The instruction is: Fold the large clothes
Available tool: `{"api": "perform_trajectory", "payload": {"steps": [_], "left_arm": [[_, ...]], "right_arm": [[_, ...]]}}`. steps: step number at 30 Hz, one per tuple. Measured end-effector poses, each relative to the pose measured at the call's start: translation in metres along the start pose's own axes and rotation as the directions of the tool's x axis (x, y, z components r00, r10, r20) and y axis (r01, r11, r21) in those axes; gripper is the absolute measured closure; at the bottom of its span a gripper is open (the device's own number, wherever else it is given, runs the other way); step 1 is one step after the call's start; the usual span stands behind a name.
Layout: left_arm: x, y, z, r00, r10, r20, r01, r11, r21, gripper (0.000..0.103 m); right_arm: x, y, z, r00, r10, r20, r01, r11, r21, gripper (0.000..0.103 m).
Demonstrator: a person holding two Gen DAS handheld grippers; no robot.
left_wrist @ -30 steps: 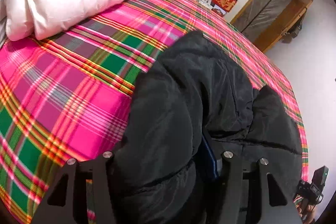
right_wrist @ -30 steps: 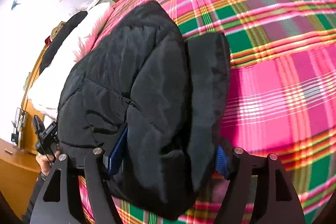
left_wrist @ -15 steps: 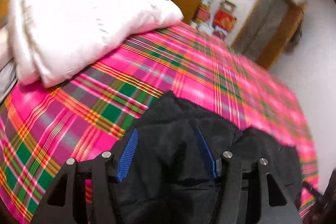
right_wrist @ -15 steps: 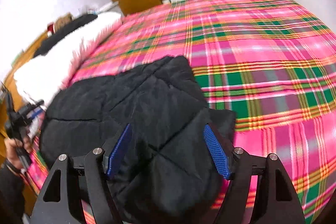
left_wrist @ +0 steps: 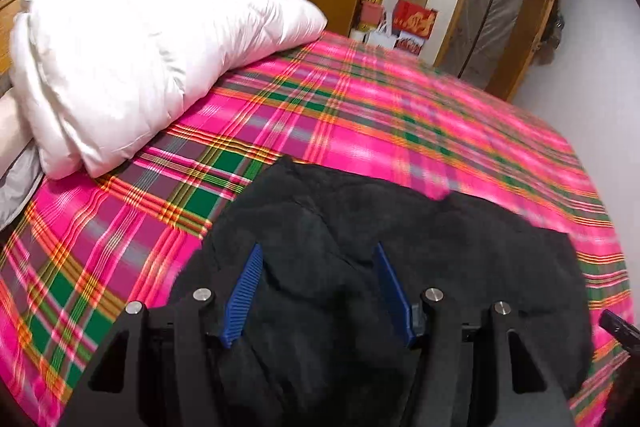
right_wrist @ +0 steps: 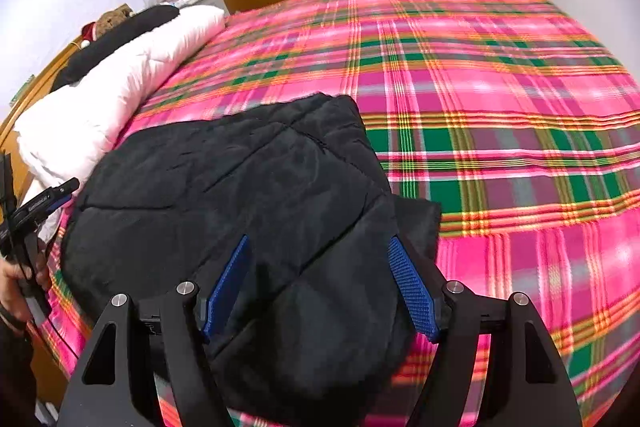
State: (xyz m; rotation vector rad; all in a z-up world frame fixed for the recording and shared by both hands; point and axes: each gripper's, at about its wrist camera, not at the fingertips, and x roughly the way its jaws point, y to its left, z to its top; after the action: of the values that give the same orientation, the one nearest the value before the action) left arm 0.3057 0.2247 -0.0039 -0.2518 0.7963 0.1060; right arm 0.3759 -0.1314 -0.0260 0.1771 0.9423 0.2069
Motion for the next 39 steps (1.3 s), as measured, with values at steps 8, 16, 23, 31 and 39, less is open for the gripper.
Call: {"api": "perform_trajectory", "payload": {"steps": [8, 16, 23, 31, 39], "left_arm": [[-0.094, -0.046, -0.043, 0.998, -0.053, 0.033, 0.051, 0.998, 0.038, 0.043], [-0.167, -0.071, -0.085, 0.997, -0.066, 0.036, 0.064, 0.996, 0.06, 0.043], [-0.208, -0.079, -0.121, 0.997, -0.076, 0.021, 0.074, 0.996, 0.056, 0.043], [-0.231, -0.088, -0.164, 0.999, -0.041, 0.012, 0.04, 0.996, 0.076, 0.043], [-0.234, -0.096, -0.184, 1.0, 0.006, -0.012, -0.005, 0.992, 0.126, 0.043]], "right_arm": [[-0.074, 0.035, -0.032, 0.998, -0.024, 0.05, 0.028, 0.996, -0.083, 0.032], [-0.133, 0.062, -0.065, 0.995, -0.018, 0.1, 0.032, 0.99, -0.136, 0.032], [-0.163, 0.076, -0.098, 0.993, -0.007, 0.12, 0.026, 0.987, -0.16, 0.032], [-0.177, 0.079, -0.128, 0.994, -0.02, 0.111, 0.039, 0.985, -0.168, 0.032], [-0.179, 0.084, -0.145, 0.995, -0.029, 0.096, 0.047, 0.98, -0.194, 0.032]]}}
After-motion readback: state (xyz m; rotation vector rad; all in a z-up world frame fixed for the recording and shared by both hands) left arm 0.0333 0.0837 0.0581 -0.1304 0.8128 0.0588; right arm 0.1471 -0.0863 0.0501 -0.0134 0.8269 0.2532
